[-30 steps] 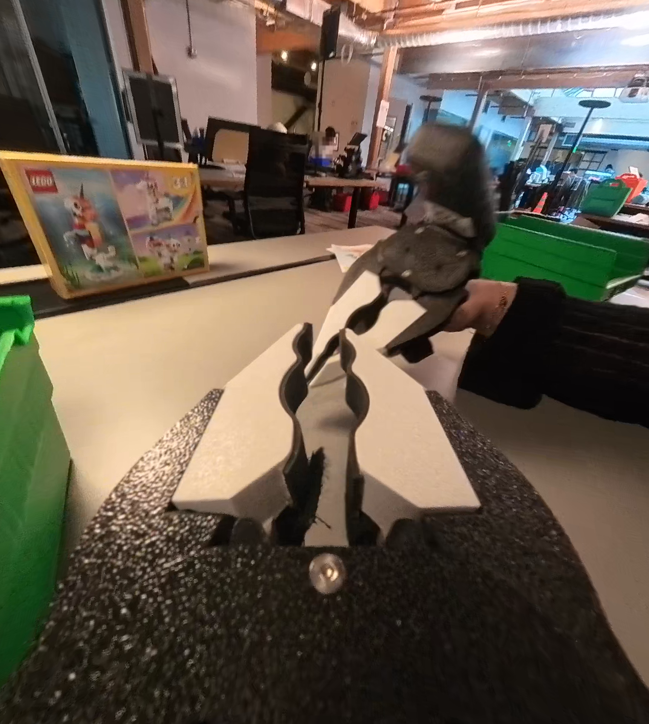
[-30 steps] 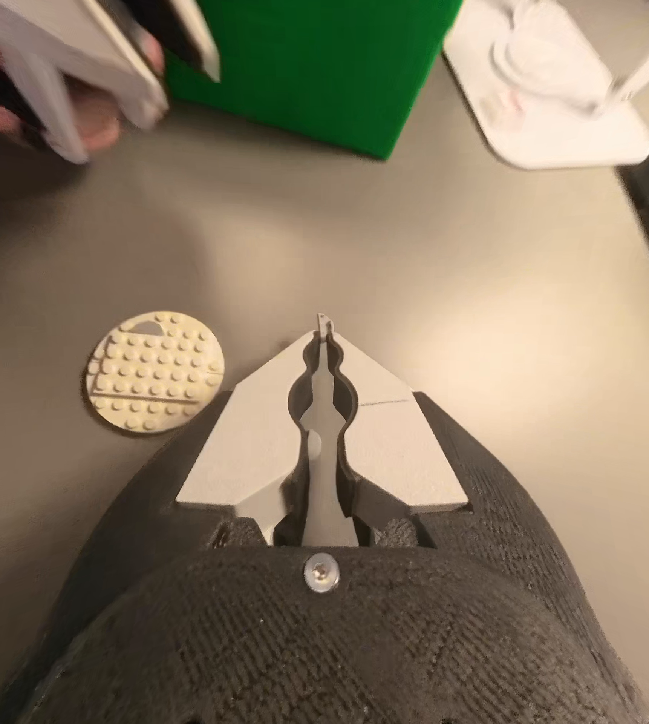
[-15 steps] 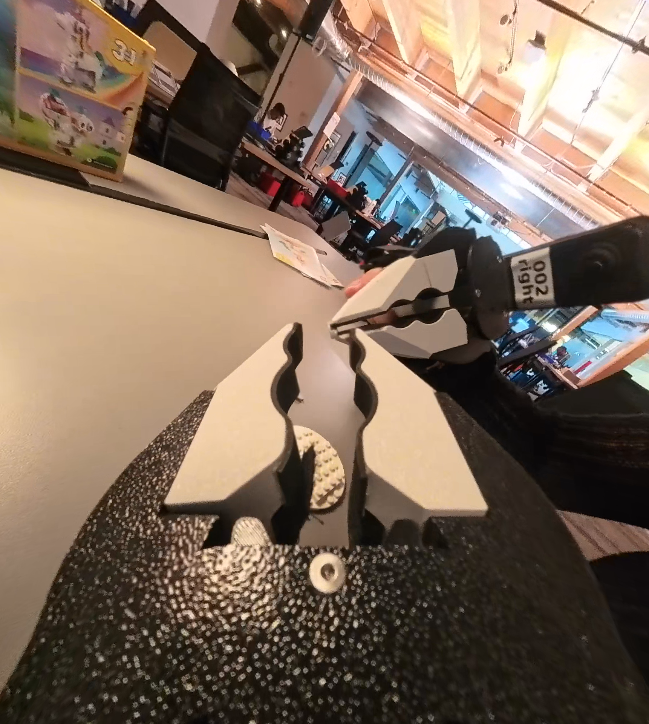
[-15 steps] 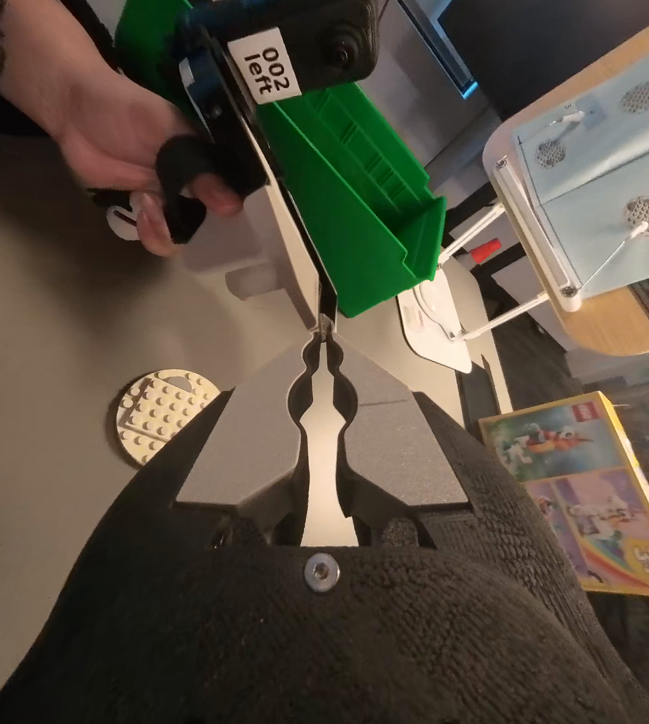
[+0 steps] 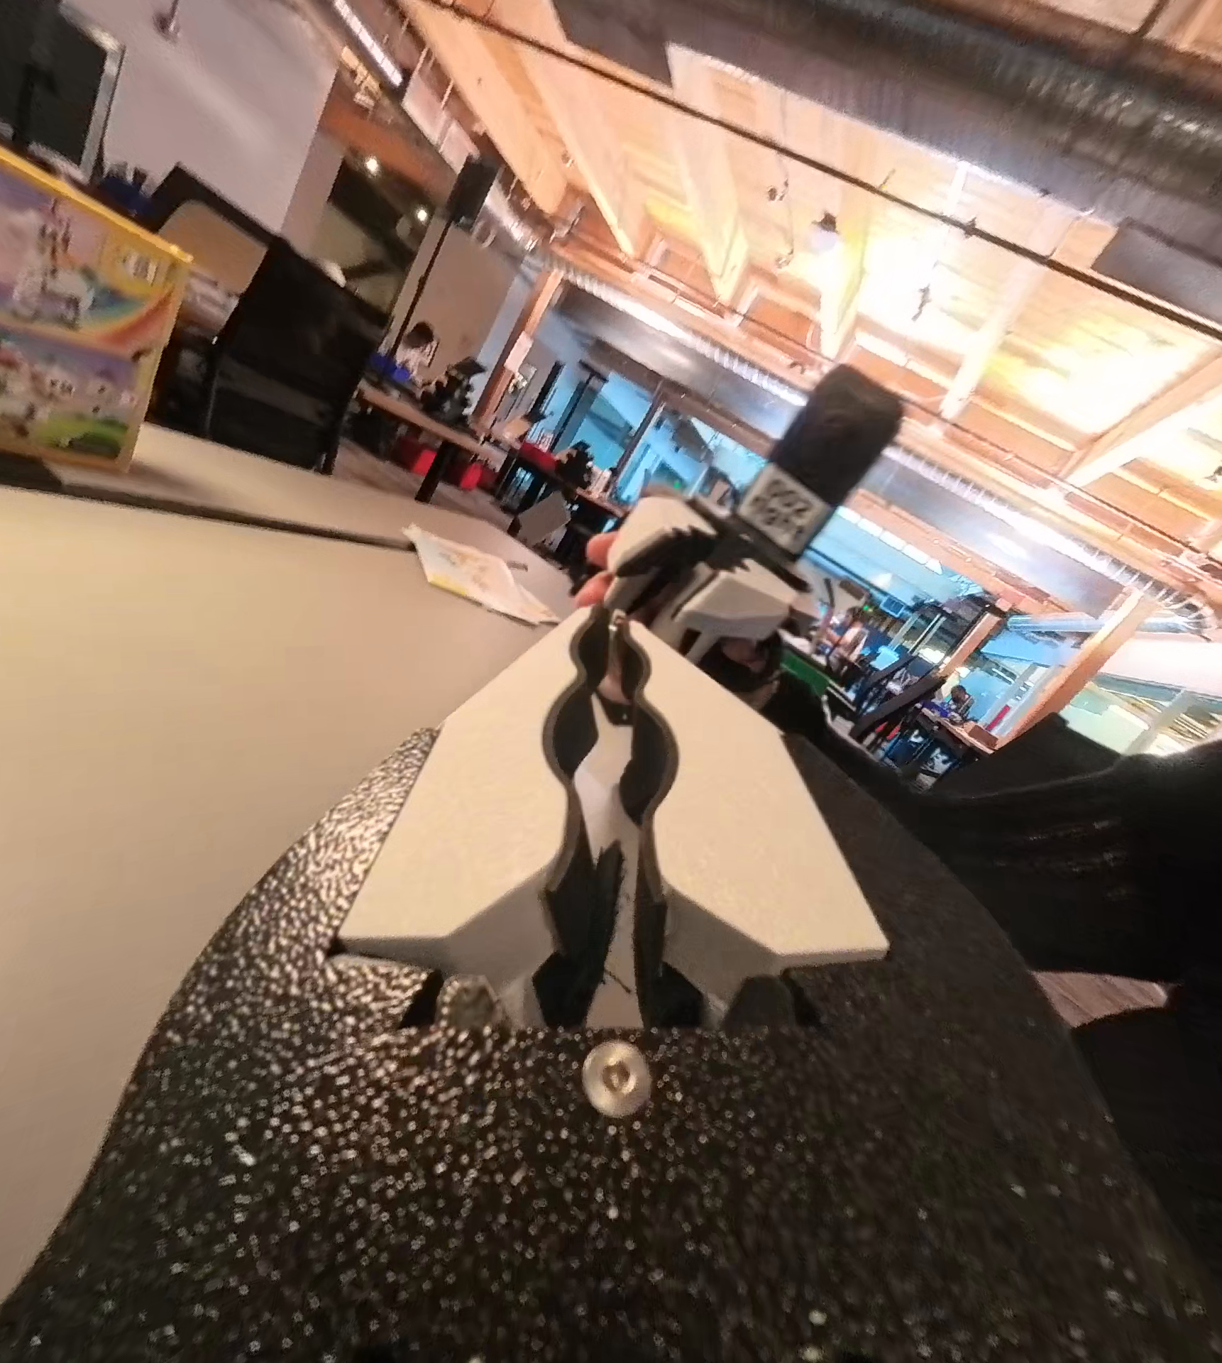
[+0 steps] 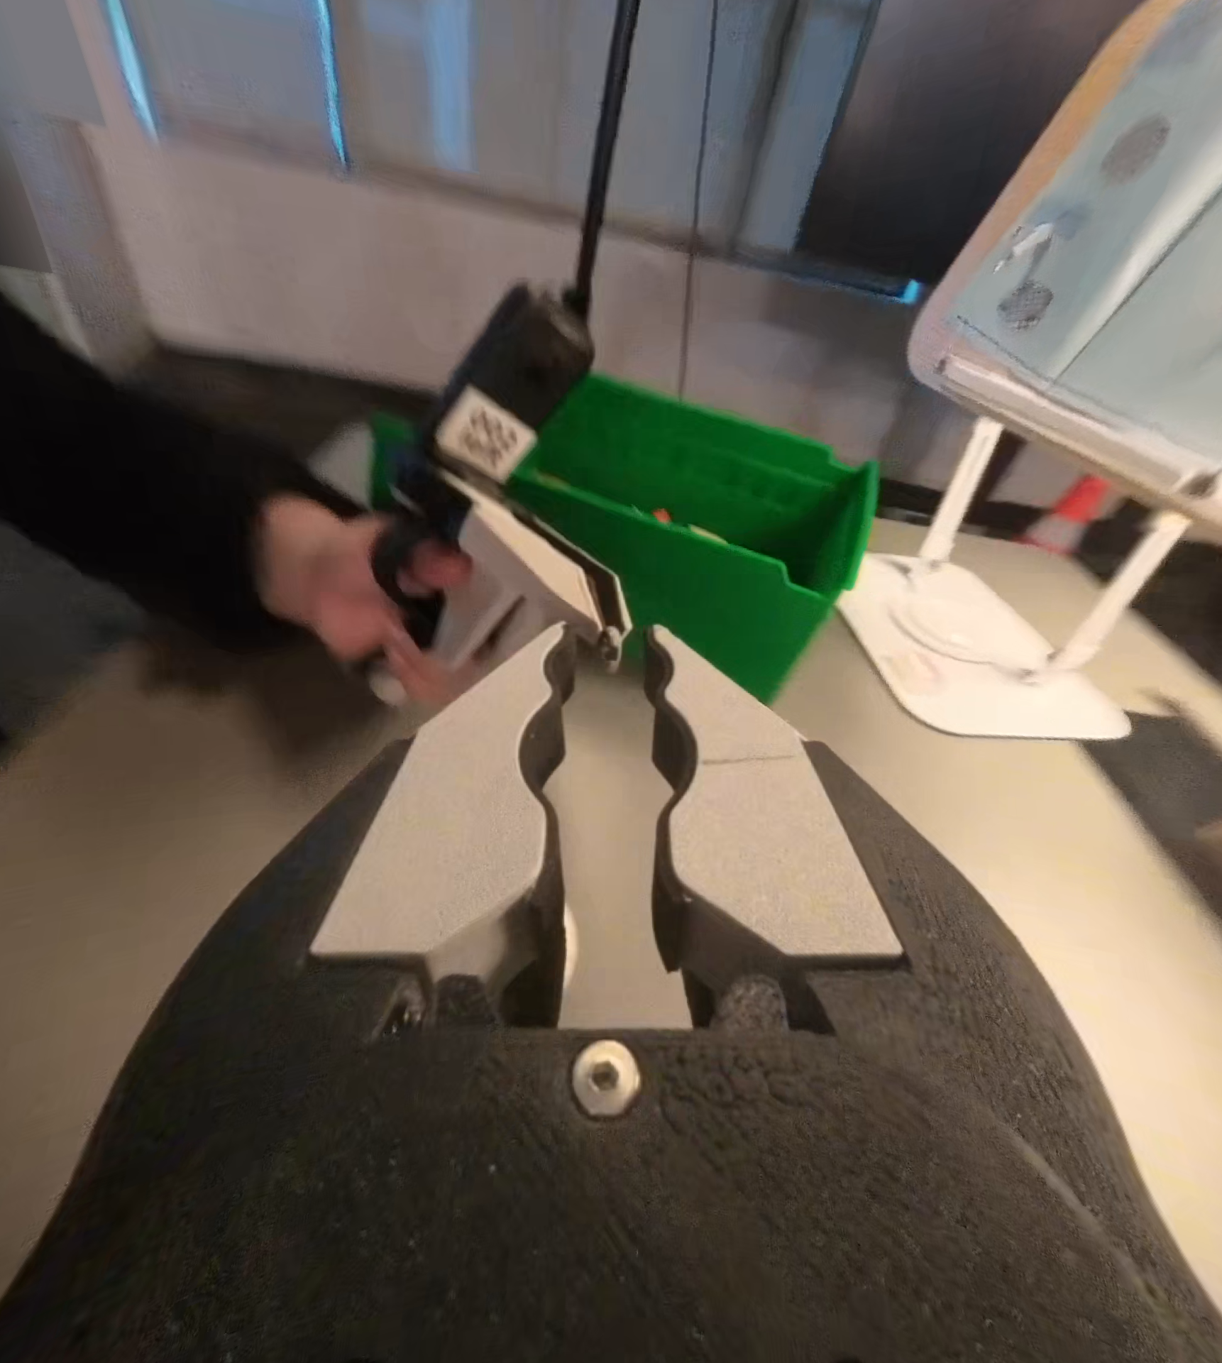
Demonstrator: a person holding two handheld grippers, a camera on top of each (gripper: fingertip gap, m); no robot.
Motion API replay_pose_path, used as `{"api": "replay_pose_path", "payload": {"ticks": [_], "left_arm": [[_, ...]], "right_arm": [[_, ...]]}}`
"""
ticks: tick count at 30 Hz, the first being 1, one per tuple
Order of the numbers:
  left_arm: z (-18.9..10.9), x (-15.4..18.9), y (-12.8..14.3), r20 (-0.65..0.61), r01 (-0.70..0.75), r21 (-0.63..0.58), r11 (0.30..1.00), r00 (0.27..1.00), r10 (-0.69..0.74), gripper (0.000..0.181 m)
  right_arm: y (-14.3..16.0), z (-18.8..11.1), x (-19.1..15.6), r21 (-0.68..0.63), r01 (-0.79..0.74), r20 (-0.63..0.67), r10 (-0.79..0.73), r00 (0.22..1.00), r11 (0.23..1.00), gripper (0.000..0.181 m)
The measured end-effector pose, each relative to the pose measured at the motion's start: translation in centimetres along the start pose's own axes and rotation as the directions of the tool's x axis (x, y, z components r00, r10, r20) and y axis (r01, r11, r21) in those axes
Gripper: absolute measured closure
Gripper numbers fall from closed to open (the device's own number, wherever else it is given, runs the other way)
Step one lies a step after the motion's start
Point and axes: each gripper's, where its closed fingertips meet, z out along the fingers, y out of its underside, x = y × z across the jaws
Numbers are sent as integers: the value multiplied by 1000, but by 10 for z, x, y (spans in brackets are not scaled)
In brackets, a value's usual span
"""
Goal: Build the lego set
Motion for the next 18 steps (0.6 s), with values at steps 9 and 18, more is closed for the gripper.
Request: {"api": "replay_pose_path", "payload": {"ticks": [9, 18], "left_arm": [[2, 15, 1, -72, -39, -3, 999, 997, 39, 181], [-2, -13, 5, 279, -485, -147, 862, 816, 507, 180]], "right_arm": [[-1, 2, -13, 2, -141, 119, 139, 983, 990, 175], [57, -11, 28, -314, 24, -96, -57, 994, 949, 181]]}}
